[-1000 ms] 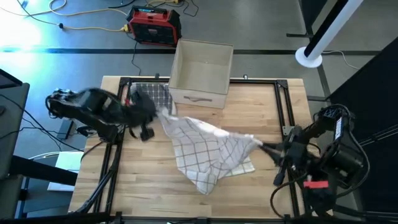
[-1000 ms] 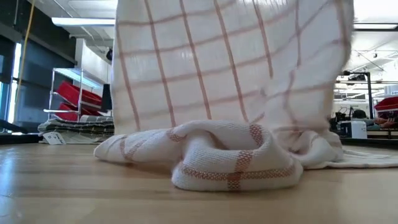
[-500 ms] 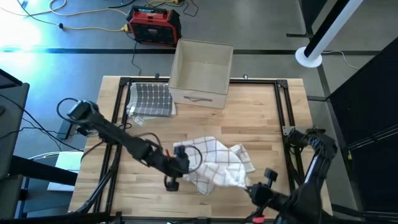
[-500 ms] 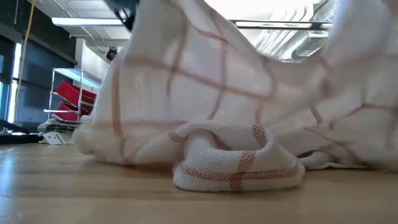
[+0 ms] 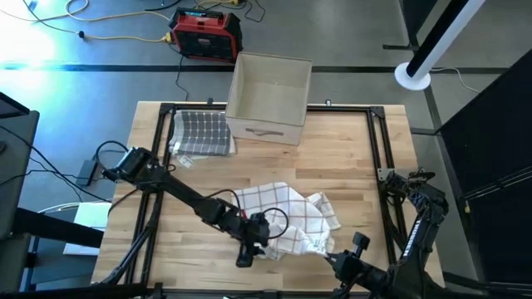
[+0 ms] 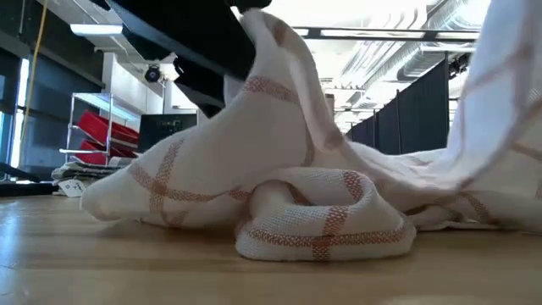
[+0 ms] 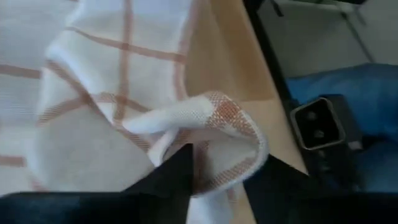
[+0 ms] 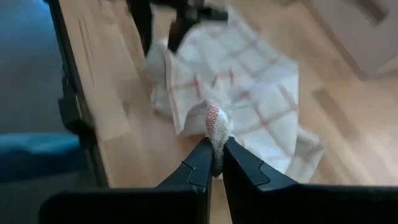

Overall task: Fold towel
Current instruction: Fold the white squared towel

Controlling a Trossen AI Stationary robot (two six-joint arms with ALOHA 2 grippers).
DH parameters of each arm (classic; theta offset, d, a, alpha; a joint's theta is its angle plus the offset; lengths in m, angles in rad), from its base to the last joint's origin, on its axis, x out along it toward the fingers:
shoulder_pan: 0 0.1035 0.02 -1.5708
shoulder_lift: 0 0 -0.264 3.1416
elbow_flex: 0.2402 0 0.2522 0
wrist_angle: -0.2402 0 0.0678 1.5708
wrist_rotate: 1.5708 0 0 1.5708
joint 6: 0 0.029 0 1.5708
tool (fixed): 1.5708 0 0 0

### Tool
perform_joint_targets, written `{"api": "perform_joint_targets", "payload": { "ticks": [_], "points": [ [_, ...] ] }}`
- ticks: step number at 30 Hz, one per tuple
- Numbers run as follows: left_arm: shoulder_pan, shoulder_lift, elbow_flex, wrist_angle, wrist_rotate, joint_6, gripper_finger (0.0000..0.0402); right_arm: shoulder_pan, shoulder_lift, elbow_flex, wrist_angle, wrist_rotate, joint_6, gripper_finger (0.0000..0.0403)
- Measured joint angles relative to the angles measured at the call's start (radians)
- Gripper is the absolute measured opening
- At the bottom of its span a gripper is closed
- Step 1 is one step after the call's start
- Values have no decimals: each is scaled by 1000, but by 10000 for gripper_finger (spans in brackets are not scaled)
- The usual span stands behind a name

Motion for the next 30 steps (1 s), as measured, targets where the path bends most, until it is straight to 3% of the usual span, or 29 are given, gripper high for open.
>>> {"api": "perform_joint_targets", "payload": {
  "ticks": [4, 9, 15, 18, 24, 30],
  "points": [
    [2, -32, 0, -39, 80, -3, 179, 11, 0, 0, 0, -167, 67, 12],
    [1, -98, 0, -140, 56, -22, 197, 51, 0, 0, 0, -202, 116, 12],
    [-1, -147, 1, -318, -221, -19, 194, 92, 3, 0, -1, -348, 247, 12],
    [-1, -134, 1, -293, -255, 18, 194, 116, 3, 0, 0, -340, 284, 12],
    [-2, -93, 1, -167, -169, 200, 193, 149, 7, 0, 0, -362, 341, 12],
    [8, -81, 1, -19, 21, 295, 193, 159, 7, 0, 0, -243, 303, 12]
  ]
}}
